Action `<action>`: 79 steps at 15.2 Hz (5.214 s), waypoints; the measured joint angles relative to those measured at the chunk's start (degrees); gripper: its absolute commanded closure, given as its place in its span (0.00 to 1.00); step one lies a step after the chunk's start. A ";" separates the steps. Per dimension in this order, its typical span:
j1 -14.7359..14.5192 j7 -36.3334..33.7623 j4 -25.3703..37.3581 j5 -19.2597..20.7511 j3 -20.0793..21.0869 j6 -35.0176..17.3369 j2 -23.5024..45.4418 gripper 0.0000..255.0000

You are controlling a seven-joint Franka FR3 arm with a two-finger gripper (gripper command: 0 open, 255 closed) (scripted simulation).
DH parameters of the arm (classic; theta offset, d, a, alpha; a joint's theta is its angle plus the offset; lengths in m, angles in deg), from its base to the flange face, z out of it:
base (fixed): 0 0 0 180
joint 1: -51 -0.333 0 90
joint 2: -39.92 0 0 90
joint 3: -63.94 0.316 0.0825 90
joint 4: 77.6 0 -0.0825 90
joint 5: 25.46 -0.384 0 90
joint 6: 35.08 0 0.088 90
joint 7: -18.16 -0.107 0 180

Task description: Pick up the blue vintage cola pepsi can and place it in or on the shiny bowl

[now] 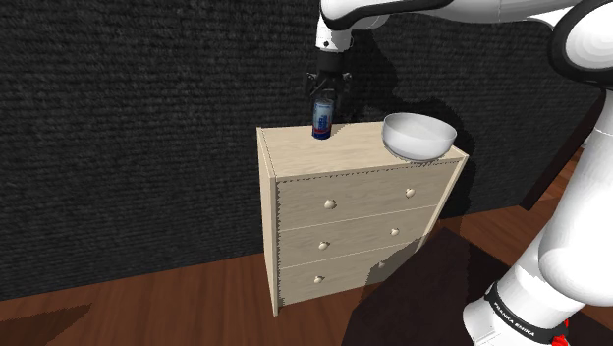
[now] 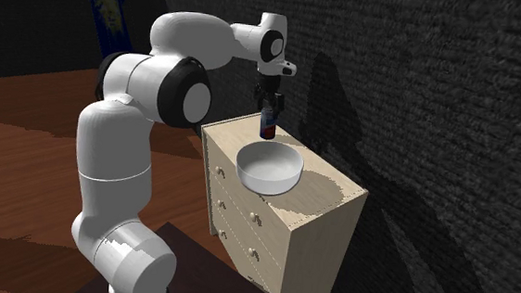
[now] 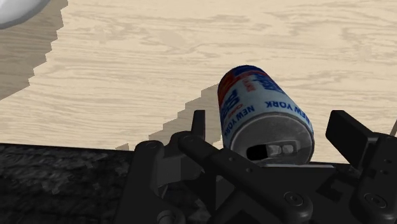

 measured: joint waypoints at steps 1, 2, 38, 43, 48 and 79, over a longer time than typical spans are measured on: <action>0.00 -0.01 -0.21 0.00 0.00 -0.18 -0.04 0.00; 0.00 0.00 -0.32 0.00 0.00 -0.28 -0.05 0.00; -0.60 -0.31 23.85 0.57 0.14 18.44 5.41 1.00; -1.07 -0.44 34.22 1.00 0.18 24.83 9.38 1.00; -0.34 0.34 34.30 0.78 0.03 26.71 7.66 1.00; 8.98 18.23 -22.22 0.55 -9.55 15.17 -37.30 1.00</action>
